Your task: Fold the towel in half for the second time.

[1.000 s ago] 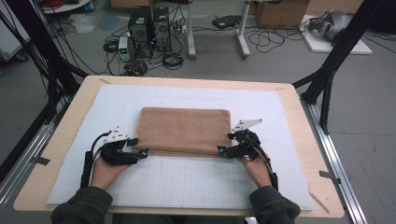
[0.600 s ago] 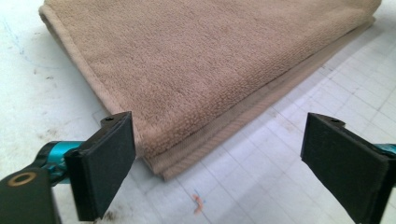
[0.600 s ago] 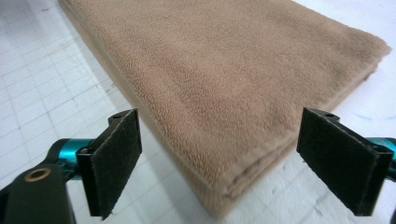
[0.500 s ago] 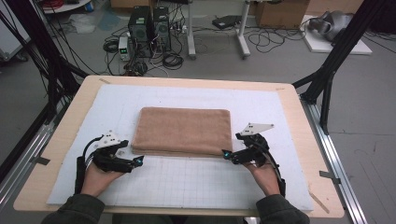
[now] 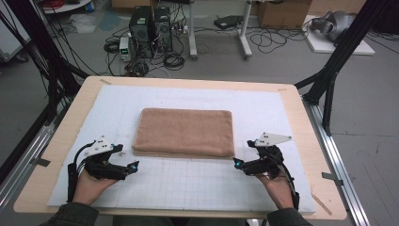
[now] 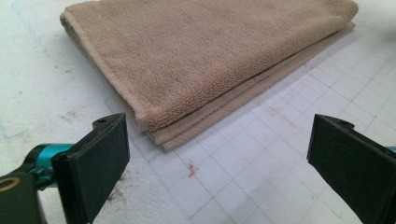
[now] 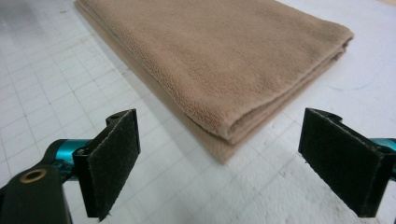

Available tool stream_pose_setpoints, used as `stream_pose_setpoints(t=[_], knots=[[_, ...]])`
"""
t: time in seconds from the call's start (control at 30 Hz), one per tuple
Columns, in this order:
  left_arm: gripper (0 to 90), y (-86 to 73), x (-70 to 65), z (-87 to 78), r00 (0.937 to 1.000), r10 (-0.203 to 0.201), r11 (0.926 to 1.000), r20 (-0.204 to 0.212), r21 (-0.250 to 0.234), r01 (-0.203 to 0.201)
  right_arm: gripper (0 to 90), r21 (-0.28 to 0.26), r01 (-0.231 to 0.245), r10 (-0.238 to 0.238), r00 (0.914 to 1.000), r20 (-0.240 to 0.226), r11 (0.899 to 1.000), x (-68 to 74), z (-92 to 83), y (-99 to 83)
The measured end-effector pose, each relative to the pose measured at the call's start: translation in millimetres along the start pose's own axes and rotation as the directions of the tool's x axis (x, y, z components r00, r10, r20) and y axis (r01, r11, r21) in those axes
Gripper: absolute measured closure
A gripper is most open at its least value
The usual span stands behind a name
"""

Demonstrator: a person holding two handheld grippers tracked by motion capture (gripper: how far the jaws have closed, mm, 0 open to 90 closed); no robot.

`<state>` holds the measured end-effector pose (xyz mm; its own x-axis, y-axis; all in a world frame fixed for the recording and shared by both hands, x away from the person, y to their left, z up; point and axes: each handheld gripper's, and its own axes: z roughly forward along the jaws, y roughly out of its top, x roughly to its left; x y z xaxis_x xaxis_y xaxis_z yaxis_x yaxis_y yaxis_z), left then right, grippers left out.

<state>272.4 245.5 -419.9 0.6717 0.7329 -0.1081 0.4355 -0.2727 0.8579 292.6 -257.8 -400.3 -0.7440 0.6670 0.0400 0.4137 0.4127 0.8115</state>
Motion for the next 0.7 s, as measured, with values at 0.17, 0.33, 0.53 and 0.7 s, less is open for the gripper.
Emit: stream_pose_setpoints(t=[0.17,0.33,0.53,0.7], knots=[[6.3,-2.3,-3.9,-5.7,0.9998,0.011,0.9999,-0.014,-0.007,-0.011,11.7,-0.014,-0.013,0.014,0.9999,0.007,1.000,0.4,-10.6,-10.2],[6.2,-5.1,-7.3,-12.9,0.9998,0.011,0.9998,-0.013,-0.018,-0.012,11.7,-0.016,-0.019,0.020,0.9994,0.029,1.000,1.3,-18.7,-20.3],[6.2,-12.4,-9.1,-21.8,0.9997,0.006,0.9994,-0.025,-0.034,-0.007,11.7,-0.022,-0.019,0.020,0.9988,0.045,1.000,4.5,-28.4,-28.0],[6.2,-16.8,-10.5,-25.5,0.9995,-0.003,0.9994,-0.033,-0.036,0.002,11.7,-0.033,-0.024,0.025,0.9986,0.046,0.999,6.6,-30.5,-34.5]])
